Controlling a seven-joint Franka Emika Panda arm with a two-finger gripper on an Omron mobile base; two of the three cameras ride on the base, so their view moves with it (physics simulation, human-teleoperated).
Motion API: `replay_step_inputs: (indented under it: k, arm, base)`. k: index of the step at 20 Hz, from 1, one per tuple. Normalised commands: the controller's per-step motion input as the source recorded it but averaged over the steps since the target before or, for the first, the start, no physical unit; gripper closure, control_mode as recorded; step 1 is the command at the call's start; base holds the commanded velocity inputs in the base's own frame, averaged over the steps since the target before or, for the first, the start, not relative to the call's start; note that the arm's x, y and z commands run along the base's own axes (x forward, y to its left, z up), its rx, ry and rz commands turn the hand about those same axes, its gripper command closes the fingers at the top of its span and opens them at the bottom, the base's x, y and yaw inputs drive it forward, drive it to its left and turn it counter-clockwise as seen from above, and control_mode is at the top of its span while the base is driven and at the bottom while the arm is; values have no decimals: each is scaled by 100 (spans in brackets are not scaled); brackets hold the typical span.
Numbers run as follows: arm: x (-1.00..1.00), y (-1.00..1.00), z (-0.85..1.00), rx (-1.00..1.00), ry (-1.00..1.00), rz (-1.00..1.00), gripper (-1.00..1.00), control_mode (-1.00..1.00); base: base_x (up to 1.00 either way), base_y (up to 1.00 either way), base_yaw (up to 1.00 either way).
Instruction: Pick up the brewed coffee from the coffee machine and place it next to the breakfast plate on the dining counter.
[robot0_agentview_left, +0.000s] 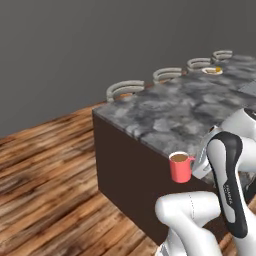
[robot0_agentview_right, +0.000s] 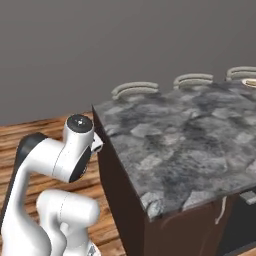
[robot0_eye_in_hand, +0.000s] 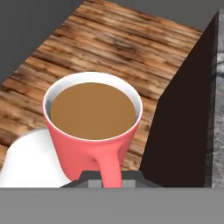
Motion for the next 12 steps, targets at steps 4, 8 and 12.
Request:
replay_step_inputs:
  k: [4, 8, 12]
  arm:
    - [0, 0, 0, 0, 0, 0, 100, 100]
    - [0, 0, 0, 0, 0, 0, 100, 100]
    - [0, 0, 0, 0, 0, 0, 100, 100]
  base:
    - [100, 100, 9]
    - [100, 100, 1]
    - [100, 100, -11]
